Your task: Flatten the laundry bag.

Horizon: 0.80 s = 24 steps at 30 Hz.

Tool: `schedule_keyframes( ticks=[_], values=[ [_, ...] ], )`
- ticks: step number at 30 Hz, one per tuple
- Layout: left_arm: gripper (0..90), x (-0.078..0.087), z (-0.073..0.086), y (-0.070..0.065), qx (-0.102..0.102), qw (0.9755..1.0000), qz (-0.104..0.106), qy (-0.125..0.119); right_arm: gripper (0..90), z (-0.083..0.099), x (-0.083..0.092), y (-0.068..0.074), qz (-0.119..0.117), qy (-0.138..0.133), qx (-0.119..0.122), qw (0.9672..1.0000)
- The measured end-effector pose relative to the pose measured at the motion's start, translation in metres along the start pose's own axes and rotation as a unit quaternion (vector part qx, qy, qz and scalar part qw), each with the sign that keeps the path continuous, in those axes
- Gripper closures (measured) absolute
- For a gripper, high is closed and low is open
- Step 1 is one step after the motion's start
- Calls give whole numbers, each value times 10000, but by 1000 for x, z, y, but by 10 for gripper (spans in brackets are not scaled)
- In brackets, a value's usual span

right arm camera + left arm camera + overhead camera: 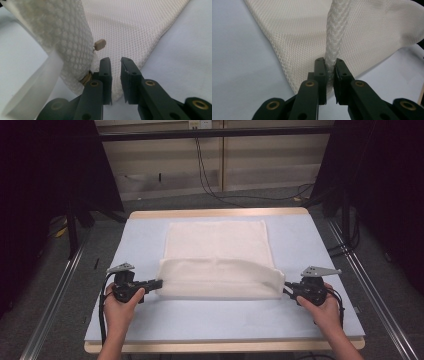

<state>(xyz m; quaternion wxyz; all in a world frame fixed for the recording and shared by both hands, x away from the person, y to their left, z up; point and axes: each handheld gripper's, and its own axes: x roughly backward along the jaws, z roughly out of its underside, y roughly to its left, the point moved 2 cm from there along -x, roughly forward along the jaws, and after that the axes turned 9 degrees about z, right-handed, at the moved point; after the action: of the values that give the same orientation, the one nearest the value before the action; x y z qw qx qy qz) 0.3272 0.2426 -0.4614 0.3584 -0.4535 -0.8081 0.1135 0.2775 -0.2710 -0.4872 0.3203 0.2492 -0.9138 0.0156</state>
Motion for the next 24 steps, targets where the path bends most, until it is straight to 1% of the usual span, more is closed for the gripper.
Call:
schedule_keyframes(
  ticks=[1, 4, 6, 7, 8, 10, 12, 14, 16, 17, 18, 19, 20, 21, 23, 24],
  values=[
    [824, 1, 1, 0, 36, 10000, 21, -30, 783, 1, 0, 0, -11, 22, 23, 10000],
    [798, 4, 3, -1, 42, 10000, -18, 4, 782, 2, 1, 0, -30, 30, 13, 10000],
    [781, 9, 5, 1, 53, 9998, -170, -5, 782, 2, 1, 0, -20, 32, 19, 10000],
    [748, 13, 5, 2, 65, 9997, -233, -40, 781, 3, 1, 0, 10, 42, 19, 10000],
    [730, 15, 6, 3, 31, 9996, -296, -22, 782, 3, 1, 0, 15, 46, 26, 10000],
    [740, 18, 6, 4, 98, 9994, -326, -30, 782, 3, 1, 0, 40, 74, 66, 9999],
    [736, 22, 6, 8, 109, 9987, -501, -11, 783, 3, 1, 1, 75, 115, 106, 9998],
    [741, 24, 7, 11, 186, 9985, -518, -11, 786, 4, 0, 1, 42, 165, 132, 9998],
    [744, 25, 7, 14, 186, 9986, -500, 33, 786, 5, -1, 0, 51, 191, 149, 9997],
    [759, 25, 7, 14, 186, 9986, -500, 33, 786, 5, -1, 0, 51, 191, 149, 9997],
    [765, 25, 6, 15, 190, 9983, -551, 43, 788, 5, -1, 0, 31, 210, 143, 9997],
    [768, 24, 6, 15, 207, 9985, -500, 76, 788, 5, -1, 0, 33, 208, 148, 9997],
    [766, 24, 6, 15, 207, 9985, -500, 76, 788, 5, -1, 0, 33, 208, 148, 9997],
    [755, 22, 6, 15, 192, 9983, -545, 99, 787, 5, -1, 0, 23, 213, 154, 9997],
    [726, 19, 6, 15, 228, 9983, -531, 126, 780, 5, 0, 0, 76, 194, 119, 9997],
    [725, 17, 7, 15, 206, 9981, -552, 171, 776, 5, 0, 0, 70, 183, 107, 9998]
  ],
)
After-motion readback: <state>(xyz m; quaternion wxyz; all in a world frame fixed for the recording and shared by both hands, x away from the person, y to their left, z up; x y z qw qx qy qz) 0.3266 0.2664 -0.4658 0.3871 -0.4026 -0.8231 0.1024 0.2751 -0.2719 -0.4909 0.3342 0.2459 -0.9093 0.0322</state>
